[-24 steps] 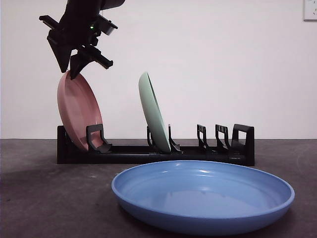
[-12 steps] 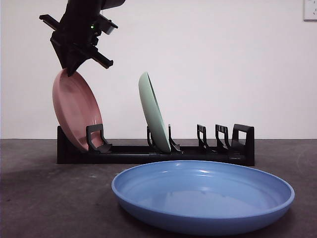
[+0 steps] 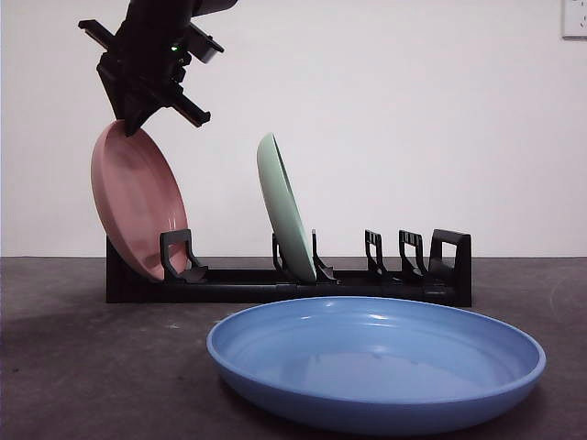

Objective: Place the plate

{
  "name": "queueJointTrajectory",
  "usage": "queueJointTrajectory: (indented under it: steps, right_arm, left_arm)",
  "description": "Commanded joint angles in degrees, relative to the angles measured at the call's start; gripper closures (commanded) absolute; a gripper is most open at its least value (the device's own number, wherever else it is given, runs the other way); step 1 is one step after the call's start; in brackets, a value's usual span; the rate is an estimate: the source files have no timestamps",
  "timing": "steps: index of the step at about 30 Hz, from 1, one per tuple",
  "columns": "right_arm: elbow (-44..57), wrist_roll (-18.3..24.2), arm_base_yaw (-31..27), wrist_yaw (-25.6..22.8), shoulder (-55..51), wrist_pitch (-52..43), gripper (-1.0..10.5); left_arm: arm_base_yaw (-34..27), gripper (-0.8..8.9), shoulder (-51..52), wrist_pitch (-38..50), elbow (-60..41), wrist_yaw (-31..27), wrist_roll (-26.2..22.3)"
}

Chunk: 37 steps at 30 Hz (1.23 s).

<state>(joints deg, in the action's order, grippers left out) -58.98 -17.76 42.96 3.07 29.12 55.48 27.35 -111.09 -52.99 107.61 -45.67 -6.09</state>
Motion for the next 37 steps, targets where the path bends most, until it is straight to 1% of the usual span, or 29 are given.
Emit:
queueJointTrajectory:
  steps: [1, 13, 19, 23, 28, 33, 37]
  right_arm:
    - [-1.0, 0.9, 0.3, -0.1, 0.3, -0.3, 4.8]
    - [-1.0, 1.3, 0.3, -0.1, 0.3, -0.4, 4.8]
    - [-1.0, 1.3, 0.3, -0.1, 0.3, -0.8, 4.8]
    - [-1.0, 1.2, 0.3, 0.0, 0.3, -2.0, 4.8]
    - [-1.0, 0.3, 0.3, 0.0, 0.3, -3.1, 4.8]
    - [-1.0, -0.1, 0.3, 0.0, 0.3, -3.1, 4.8]
    - [-1.0, -1.2, 0.3, 0.0, 0.3, -3.1, 4.8]
  left_arm:
    - [0.8, 8.05, -0.9, 0.0, 2.9, 0.0, -1.0]
    - [1.3, 8.05, 0.4, -5.2, 10.3, -0.2, -0.7]
    - [2.1, 8.05, 5.2, -7.2, 10.3, -0.2, -0.3]
    - [2.7, 8.05, 9.5, -8.9, 10.3, 1.0, 0.7]
    - [3.6, 8.05, 15.1, -12.7, 10.3, 4.9, 3.7]
    - [4.3, 8.05, 21.0, -17.9, 10.3, 15.6, 8.4]
    - [4.7, 8.05, 24.6, -21.1, 10.3, 22.4, 10.4]
